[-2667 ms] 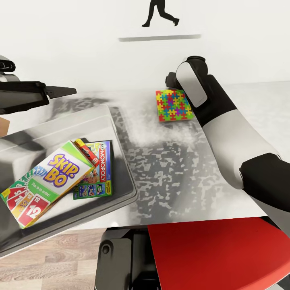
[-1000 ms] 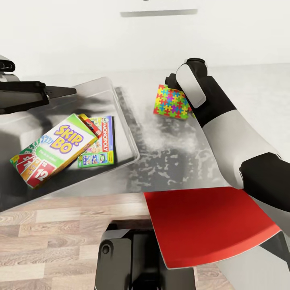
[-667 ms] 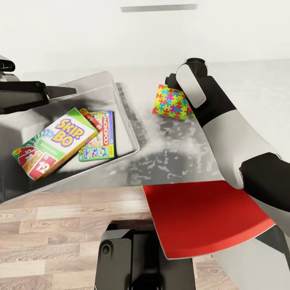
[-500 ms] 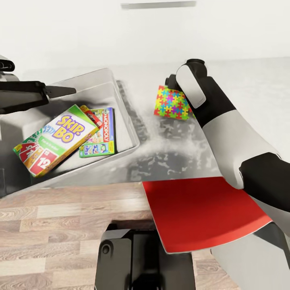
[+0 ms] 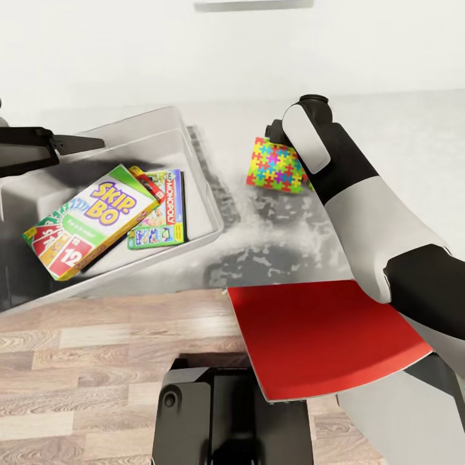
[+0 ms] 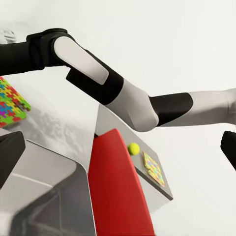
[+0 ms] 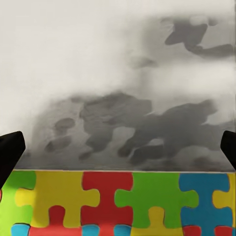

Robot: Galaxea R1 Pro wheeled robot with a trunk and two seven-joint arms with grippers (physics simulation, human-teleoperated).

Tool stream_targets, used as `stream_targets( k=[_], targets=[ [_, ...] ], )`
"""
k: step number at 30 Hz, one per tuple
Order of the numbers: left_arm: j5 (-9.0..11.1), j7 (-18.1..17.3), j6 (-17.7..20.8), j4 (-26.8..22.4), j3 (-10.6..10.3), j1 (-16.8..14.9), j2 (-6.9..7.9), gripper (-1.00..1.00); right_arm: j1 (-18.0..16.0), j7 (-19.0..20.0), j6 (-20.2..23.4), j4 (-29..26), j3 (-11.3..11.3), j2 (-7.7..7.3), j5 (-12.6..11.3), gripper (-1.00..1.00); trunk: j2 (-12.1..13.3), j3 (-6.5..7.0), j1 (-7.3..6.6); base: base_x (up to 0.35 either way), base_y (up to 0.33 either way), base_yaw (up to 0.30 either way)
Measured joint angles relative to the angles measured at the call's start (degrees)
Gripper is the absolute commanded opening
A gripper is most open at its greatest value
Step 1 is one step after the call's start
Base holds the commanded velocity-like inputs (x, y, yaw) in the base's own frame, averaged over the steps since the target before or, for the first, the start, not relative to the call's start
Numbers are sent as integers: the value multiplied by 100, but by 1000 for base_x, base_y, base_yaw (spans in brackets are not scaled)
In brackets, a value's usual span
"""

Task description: Put all the toys in the child's room - the three board games (two on the bed and one on the table), the two jigsaw puzzles on the table, and the tennis ball on the table - inside the toy box on the table in the child's room.

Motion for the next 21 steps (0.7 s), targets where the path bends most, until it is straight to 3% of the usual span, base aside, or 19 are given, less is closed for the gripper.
stream_targets(
  k=[21],
  targets=[
    [20, 0, 0, -3, -15, 0, 36, 100, 0, 1, 5, -1, -1, 7, 2, 100, 0, 0, 0, -93, 0, 0]
  ],
)
